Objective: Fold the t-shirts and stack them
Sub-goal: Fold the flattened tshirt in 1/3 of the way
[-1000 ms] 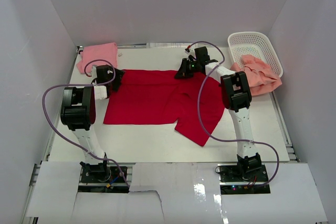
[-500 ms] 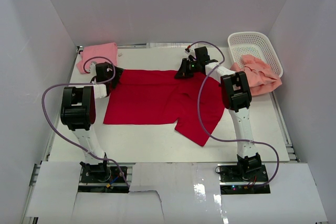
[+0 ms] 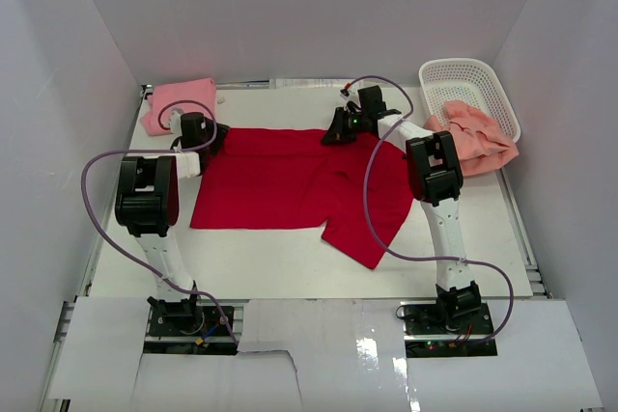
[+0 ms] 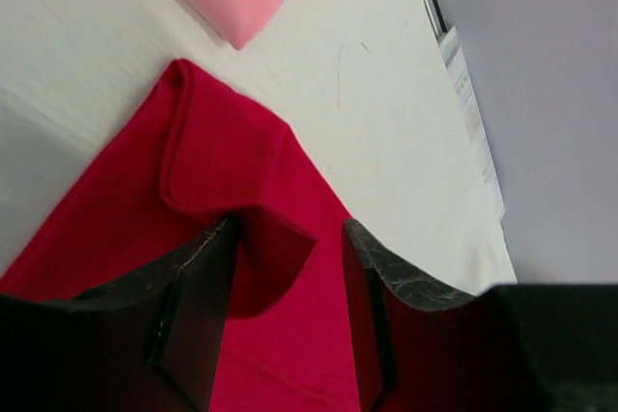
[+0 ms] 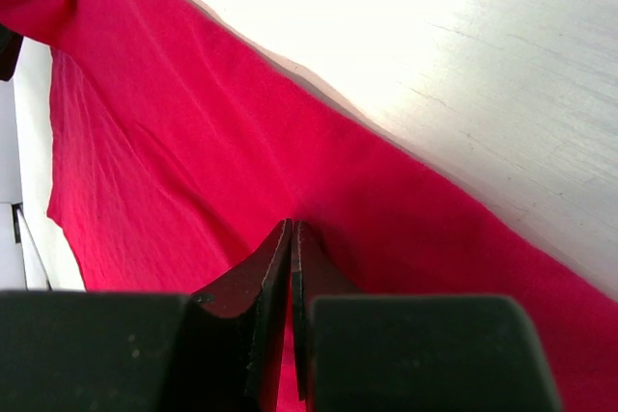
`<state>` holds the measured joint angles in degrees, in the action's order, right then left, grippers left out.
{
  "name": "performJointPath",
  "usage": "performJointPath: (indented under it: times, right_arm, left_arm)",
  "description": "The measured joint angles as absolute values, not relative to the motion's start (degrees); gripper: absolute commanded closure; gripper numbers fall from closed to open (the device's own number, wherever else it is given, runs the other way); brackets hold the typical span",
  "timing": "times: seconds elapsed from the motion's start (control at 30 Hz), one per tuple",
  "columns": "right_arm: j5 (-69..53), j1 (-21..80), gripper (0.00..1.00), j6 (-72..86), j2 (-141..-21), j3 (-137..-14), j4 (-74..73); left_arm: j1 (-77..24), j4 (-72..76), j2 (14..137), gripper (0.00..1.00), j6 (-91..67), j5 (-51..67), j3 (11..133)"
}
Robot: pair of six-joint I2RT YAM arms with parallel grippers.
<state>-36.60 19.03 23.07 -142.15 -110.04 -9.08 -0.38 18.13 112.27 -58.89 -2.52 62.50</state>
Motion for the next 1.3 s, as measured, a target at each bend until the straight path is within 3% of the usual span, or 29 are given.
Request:
performJointPath:
  times: [0.5, 0.57, 0.63, 0.67, 1.0, 1.03, 1.2, 1.3]
  right_arm:
    - [-36.9, 18.8, 0.91, 22.8, -142.1, -110.0, -9.3]
    - [-36.9, 18.8, 0.91, 22.7, -142.1, -110.0, -9.3]
    - [-37.0, 18.8, 0.91, 22.5, -142.1, -110.0, -9.3]
    - [-37.1, 18.8, 0.91, 22.4, -142.1, -110.0, -9.3]
    - [-37.3, 18.7, 0.91, 22.0, -142.1, -110.0, -9.3]
    - [-37.4, 18.6, 0.91, 22.0, -142.1, -110.0, -9.3]
    - [-37.6, 18.3, 0.91, 22.0, -142.1, -110.0, -9.5]
    - [-37.7, 18.1, 0.90, 22.0, -142.1, -110.0, -9.5]
  left_arm:
    - [-1.1, 19.0, 111.4, 0.43, -58.9, -3.4, 57.4]
    - [-1.1, 18.9, 111.2, 0.47, -58.6, -4.0, 57.3]
    - [-1.1, 18.9, 111.1, 0.60, -58.2, -4.7, 57.0]
    - [-1.1, 18.8, 111.1, 0.61, -57.8, -5.1, 57.0]
    - [-0.5, 18.4, 111.0, 0.60, -56.0, -7.1, 57.3]
    - [-0.4, 18.2, 111.1, 0.61, -55.8, -7.1, 57.4]
    - [-0.2, 17.8, 111.0, 0.97, -54.0, -8.0, 59.1]
    - [-0.2, 17.5, 111.1, 1.00, -52.1, -8.7, 60.3]
